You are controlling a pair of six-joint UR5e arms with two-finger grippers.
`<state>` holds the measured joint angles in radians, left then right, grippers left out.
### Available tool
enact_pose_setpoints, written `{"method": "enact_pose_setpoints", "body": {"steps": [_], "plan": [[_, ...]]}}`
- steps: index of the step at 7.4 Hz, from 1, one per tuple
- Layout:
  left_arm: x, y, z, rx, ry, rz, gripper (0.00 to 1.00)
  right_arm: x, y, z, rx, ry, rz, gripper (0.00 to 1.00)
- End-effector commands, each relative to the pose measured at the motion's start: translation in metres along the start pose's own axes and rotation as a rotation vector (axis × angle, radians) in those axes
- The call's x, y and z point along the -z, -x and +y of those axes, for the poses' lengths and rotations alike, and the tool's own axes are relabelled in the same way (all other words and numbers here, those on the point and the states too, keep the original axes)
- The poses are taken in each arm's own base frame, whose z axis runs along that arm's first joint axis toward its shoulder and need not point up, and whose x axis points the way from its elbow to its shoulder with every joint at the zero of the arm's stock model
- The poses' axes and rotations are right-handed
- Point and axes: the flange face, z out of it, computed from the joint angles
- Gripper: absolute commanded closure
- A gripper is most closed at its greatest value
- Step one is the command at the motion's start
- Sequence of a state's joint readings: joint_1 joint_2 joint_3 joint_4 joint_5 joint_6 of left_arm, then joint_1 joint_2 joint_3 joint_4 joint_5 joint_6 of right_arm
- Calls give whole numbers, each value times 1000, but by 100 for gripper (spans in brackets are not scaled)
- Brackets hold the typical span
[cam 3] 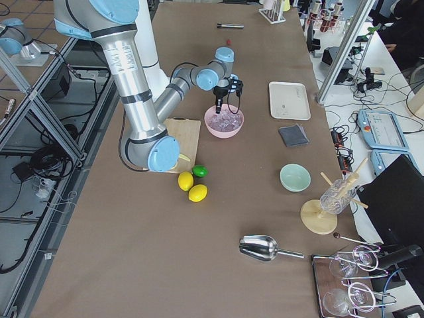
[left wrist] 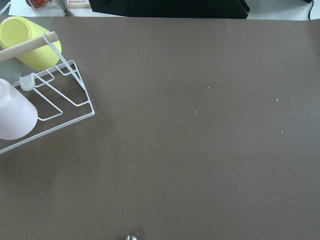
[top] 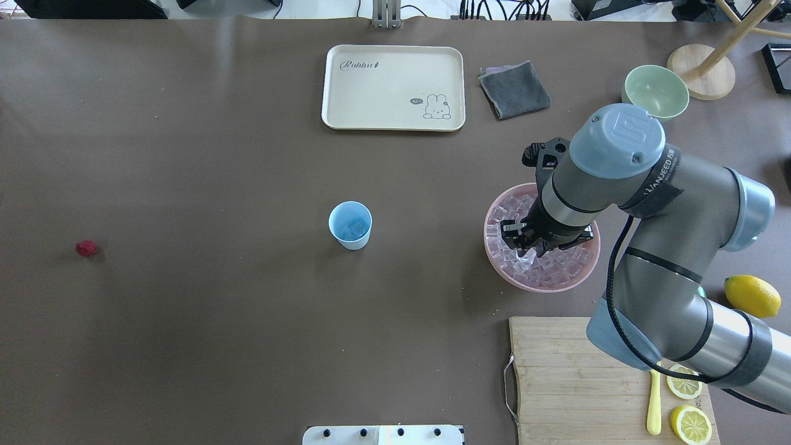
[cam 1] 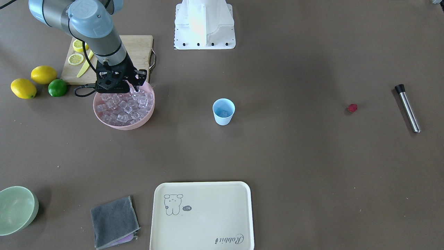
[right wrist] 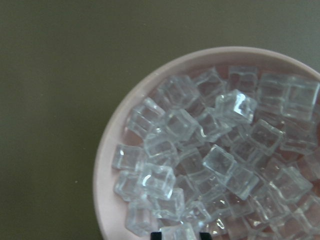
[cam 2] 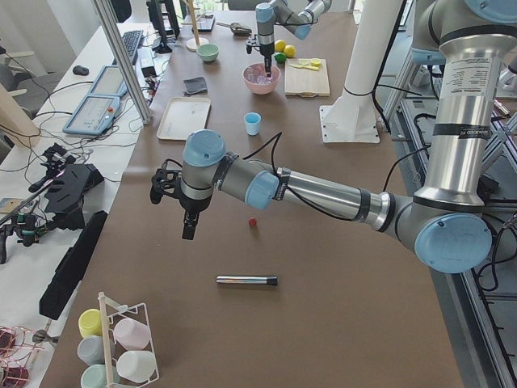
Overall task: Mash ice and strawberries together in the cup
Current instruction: 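Carry the filled scoop over the light-blue cup with the right gripper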
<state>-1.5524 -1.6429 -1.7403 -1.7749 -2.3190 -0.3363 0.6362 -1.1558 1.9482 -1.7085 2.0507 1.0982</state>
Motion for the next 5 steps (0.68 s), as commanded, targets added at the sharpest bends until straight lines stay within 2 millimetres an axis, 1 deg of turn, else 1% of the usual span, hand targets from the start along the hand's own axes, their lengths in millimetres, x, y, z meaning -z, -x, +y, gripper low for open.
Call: {"method": "enact_pose_setpoints", "body": {"steps": [1,2,3,4,5], "plan": [[0,1,2,1,0,-5,1,16,50,-20,-1,-29,-42,74],[-2,4,3,5,4,-6,1,33,69,-23,-10,-45,-68,74],[-3,4,3,5,7,-6,1,53,108,-31,-53,-63,-107,74],[-4,5,4,7,9,-5,1,65,148,-44,-95,-70,-117,74],[-6,6,5,11,13,-5,1,73,180,-52,-113,-83,-123,74]]}}
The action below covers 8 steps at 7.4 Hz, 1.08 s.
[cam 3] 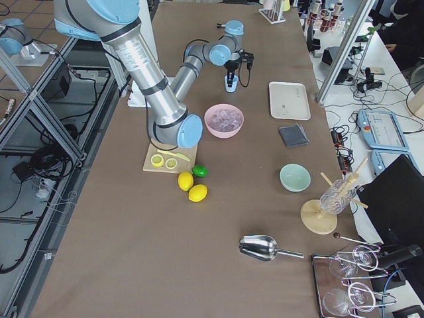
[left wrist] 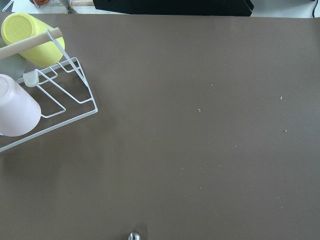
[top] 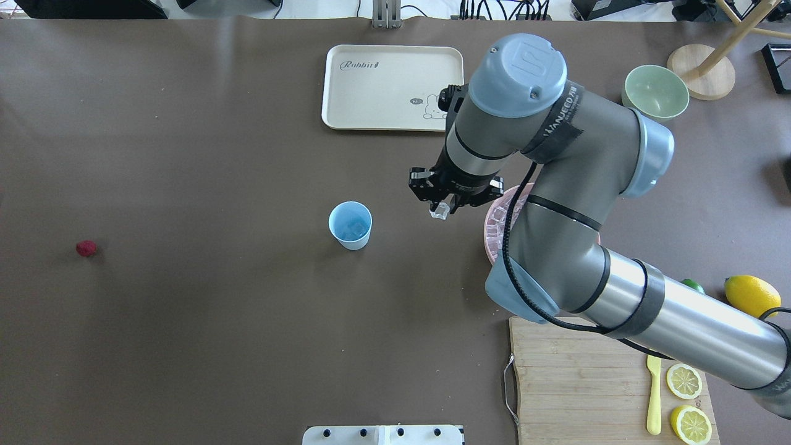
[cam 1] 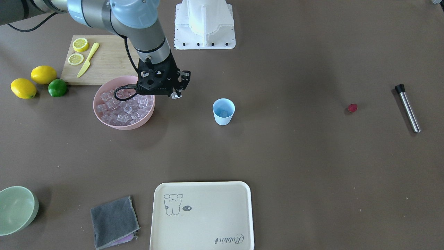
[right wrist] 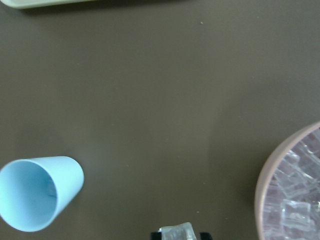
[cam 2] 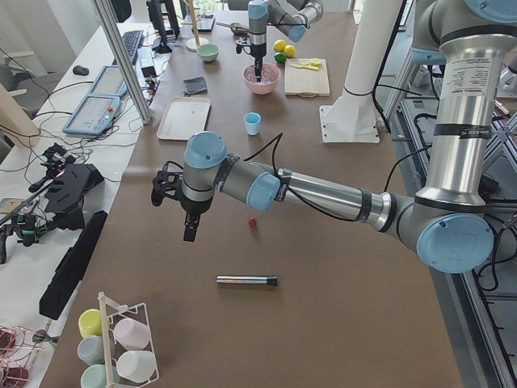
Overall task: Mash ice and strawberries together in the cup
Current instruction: 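Carry the filled scoop over the light-blue cup with the right gripper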
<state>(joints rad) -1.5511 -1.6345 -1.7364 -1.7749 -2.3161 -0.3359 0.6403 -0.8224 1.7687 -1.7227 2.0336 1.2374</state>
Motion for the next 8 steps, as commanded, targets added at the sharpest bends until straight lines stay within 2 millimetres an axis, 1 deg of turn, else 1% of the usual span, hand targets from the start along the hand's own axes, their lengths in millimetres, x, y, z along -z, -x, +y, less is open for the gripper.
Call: {"method": "enact_pose_setpoints", "body": {"steps": [1,2,3,4,5,6,8], "plan": [[-2,2,1,5,7,3,1,14,72,-13,-48,-21,-23,74],[-2,2,1,6,8,3,1,-1,81,-15,-47,-13,-1,74],[-3,2,2,7,9,2,1,-19,99,-29,-42,-48,-6,74],[-6,5,2,12,14,0,1,-29,102,-33,-35,-53,-24,74],[-5,5,2,11,13,2,1,-30,114,-29,-34,-49,-30,74],[-6,5,1,12,14,-1,1,-30,119,-26,-27,-50,-32,74],[-8,8,-2,14,16,-8,1,-59,127,0,-1,-71,4,73]]}}
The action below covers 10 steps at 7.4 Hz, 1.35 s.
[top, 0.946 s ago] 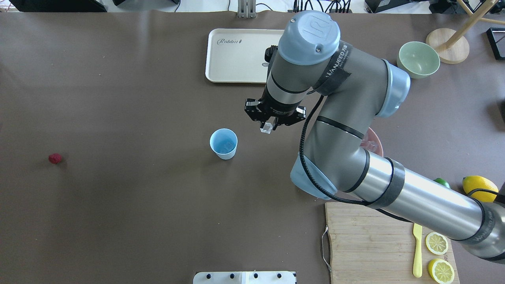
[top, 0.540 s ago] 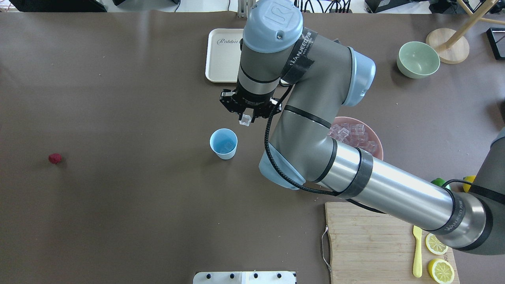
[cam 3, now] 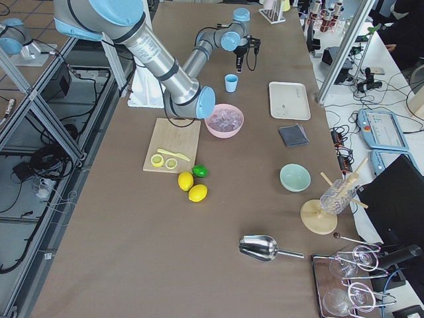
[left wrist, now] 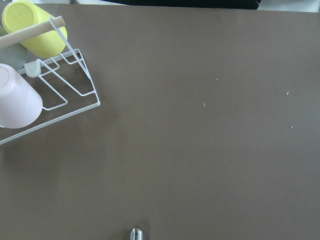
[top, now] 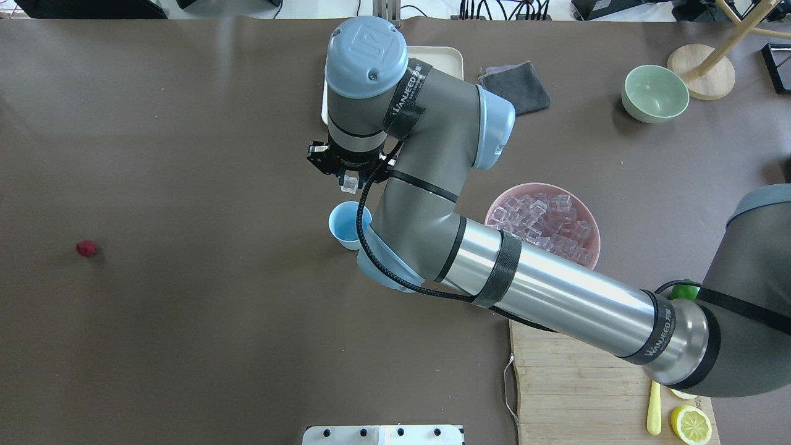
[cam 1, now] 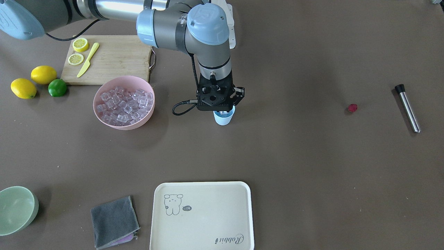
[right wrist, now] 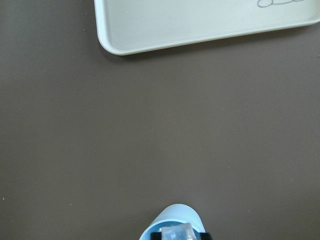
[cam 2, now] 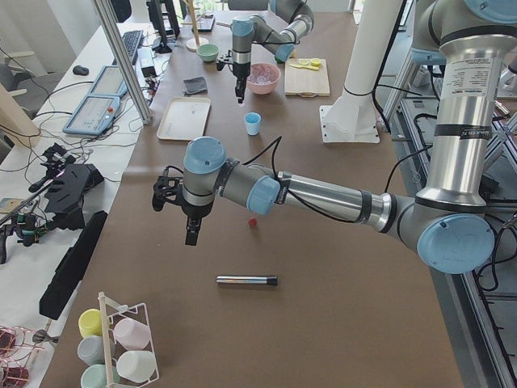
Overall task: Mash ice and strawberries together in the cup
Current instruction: 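Tip the scoop to pour ice into the light-blue cup, then carry the scoop beside the pale-green bowl and set it down, right gripper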
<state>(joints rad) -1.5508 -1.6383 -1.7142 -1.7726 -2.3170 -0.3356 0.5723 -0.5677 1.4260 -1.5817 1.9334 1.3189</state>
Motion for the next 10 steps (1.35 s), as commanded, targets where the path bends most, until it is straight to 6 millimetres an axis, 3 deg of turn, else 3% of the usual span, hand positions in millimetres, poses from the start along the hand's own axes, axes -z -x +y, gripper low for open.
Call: {"method": "enact_pose_setpoints", "body": {"steps": [1,3,4,5,7,8,9,10], "plan": [[-3,3,-2,3,4,-4,1,-28,2,24,19,-1,37,73],[-6,5,-2,7,7,-7,1,-36,-2,29,19,5,44,68],[-6,5,-2,7,7,-7,1,-23,0,24,10,-7,27,1],[-6,5,-2,10,9,-6,1,-26,-5,24,9,-7,34,1],[-3,-1,-8,17,5,-7,1,-5,-18,14,-4,-22,22,0],[-4,-5,-12,9,4,-7,1,24,-47,-7,-16,-37,25,0],[-4,-8,-9,6,5,-5,1,41,-105,-46,-7,25,36,0],[-10,-15,-7,-7,17,1,1,50,-189,-76,71,60,43,0]]}}
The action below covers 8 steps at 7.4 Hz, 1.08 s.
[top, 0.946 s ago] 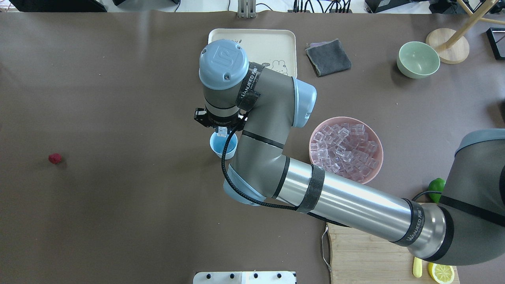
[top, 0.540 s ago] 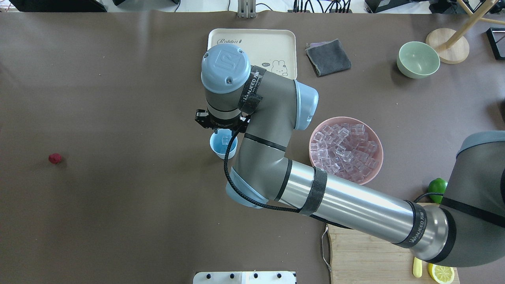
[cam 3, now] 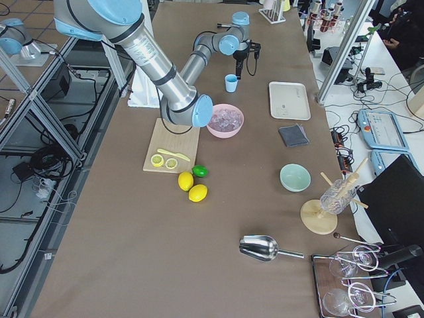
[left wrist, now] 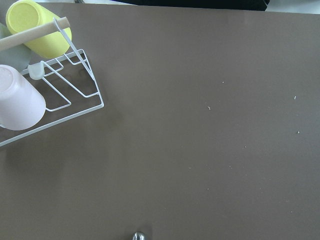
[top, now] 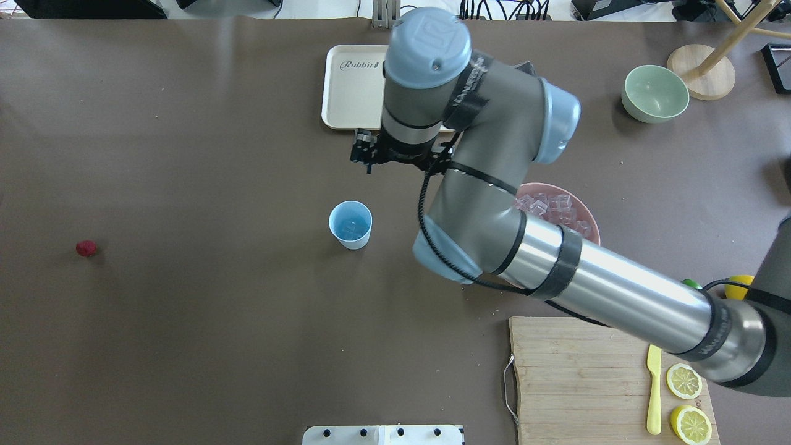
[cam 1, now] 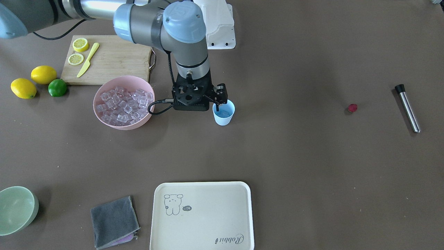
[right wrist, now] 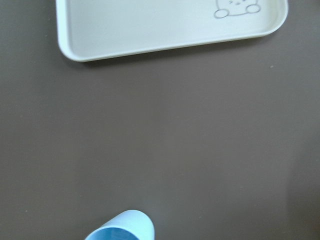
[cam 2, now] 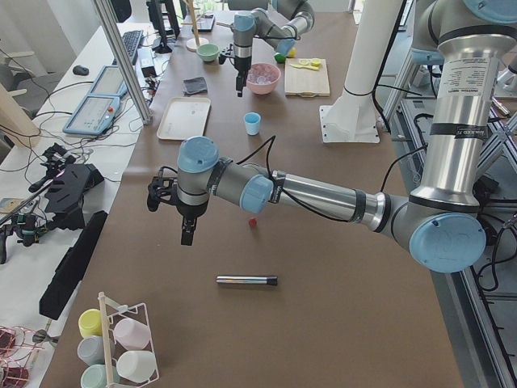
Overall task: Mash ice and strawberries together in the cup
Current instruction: 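Carry the scoop beside the pale-green bowl and set it down, right gripper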
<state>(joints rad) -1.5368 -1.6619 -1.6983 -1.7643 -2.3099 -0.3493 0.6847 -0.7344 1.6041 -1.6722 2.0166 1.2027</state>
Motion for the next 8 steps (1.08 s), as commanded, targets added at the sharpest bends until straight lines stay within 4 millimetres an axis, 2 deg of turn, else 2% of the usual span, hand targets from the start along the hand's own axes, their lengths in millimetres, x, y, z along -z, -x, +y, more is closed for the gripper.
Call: {"method": "enact_pose_setpoints", "body": {"steps": [1,2,3,4,5,6,7,8], "plan": [[-19,-18,7,-31,37,10,1,42,-181,-75,170,63,-9,0],[-26,-28,10,-47,56,24,1,54,-269,-106,250,83,-11,0],[-45,-48,18,-87,89,33,1,67,-343,-124,339,67,14,0],[-60,-64,25,-122,115,37,1,86,-399,-141,359,50,21,0],[-74,-87,33,-176,130,52,1,96,-463,-159,409,49,38,0],[-81,-91,41,-195,138,60,1,102,-526,-176,488,59,46,0],[-94,-96,56,-210,142,75,1,104,-559,-175,478,63,41,0],[-109,-121,66,-131,159,88,1,107,-586,-168,472,63,48,0]]}}
